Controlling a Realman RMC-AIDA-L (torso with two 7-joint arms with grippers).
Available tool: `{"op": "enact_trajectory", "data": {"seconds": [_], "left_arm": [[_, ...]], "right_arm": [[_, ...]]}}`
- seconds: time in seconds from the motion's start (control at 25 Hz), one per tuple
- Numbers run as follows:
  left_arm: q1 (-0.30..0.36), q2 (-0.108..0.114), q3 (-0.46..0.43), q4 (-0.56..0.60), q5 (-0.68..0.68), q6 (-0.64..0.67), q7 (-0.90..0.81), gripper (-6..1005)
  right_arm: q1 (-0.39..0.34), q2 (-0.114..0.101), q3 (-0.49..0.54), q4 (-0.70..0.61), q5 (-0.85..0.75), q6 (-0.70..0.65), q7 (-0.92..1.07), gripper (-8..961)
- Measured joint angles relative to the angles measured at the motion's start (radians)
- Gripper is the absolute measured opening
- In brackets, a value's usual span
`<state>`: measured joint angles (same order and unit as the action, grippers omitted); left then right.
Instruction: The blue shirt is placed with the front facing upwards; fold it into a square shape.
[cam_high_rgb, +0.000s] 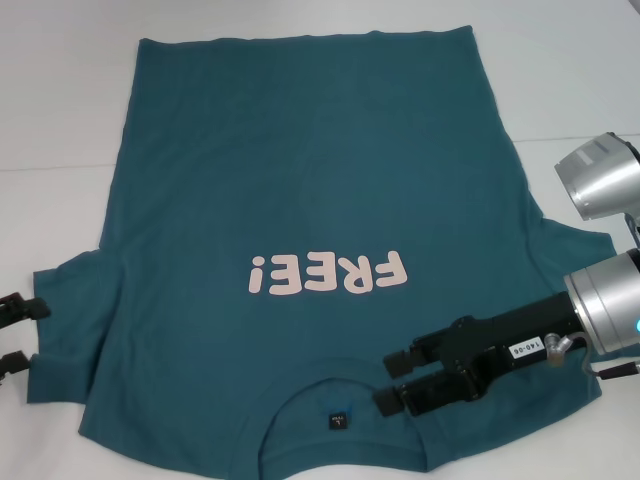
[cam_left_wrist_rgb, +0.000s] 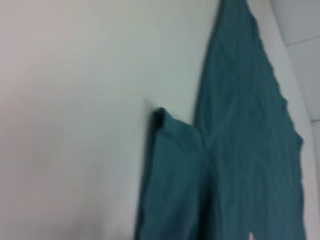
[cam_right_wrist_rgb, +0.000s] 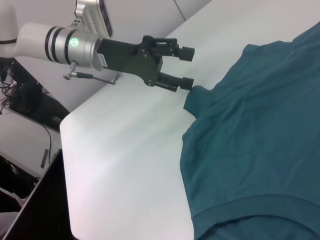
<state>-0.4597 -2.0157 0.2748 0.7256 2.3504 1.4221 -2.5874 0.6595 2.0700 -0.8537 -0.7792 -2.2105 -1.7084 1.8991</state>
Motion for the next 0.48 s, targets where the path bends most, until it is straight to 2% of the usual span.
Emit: {"op": "enact_trajectory", "data": {"seconds": [0.48], "left_arm": [[0.003,0.002,-0.016,0.001,0.034,-0.016,-0.002,873]], "right_arm": [[-0.001,-0.001,0.013,0.0,0.0,0.0,0.0,734]]}}
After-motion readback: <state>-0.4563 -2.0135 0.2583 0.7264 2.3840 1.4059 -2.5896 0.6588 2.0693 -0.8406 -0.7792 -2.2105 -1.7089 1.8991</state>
